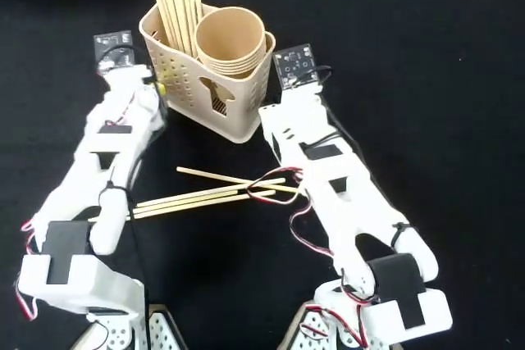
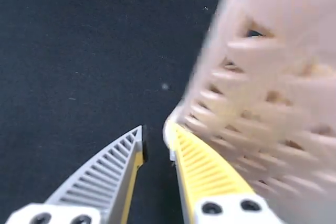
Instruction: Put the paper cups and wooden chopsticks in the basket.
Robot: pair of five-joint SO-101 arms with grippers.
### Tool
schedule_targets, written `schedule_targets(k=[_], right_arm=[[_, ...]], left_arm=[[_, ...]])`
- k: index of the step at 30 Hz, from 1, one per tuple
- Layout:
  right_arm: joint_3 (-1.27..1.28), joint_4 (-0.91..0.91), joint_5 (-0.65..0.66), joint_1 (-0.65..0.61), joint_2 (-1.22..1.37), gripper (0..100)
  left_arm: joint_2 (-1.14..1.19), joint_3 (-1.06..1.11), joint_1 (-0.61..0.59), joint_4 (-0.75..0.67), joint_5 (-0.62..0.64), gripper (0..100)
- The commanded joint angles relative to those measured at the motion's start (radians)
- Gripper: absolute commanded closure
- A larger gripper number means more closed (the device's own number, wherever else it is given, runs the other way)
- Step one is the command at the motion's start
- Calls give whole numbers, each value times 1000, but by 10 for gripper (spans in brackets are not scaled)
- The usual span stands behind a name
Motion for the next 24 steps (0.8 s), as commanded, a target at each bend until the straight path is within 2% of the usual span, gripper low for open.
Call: schedule_targets(k=[1, 3, 6, 14, 19, 24], right_arm=[[-5, -3, 11, 15, -45, 956], [-8, -5, 11, 15, -45, 956], [-25, -31, 6, 15, -44, 956], [-39, -31, 3, 17, -45, 956], [-56, -32, 3, 17, -36, 956], [-99, -32, 3, 17, -36, 956]], left_arm=[[2, -99, -122, -44, 12, 898], [20, -145, -180, -74, 91, 898], [101, -254, -193, -140, 219, 898], [491, -628, -77, -149, 230, 898], [519, -714, -35, 25, 230, 898], [480, -716, -15, 135, 230, 898]])
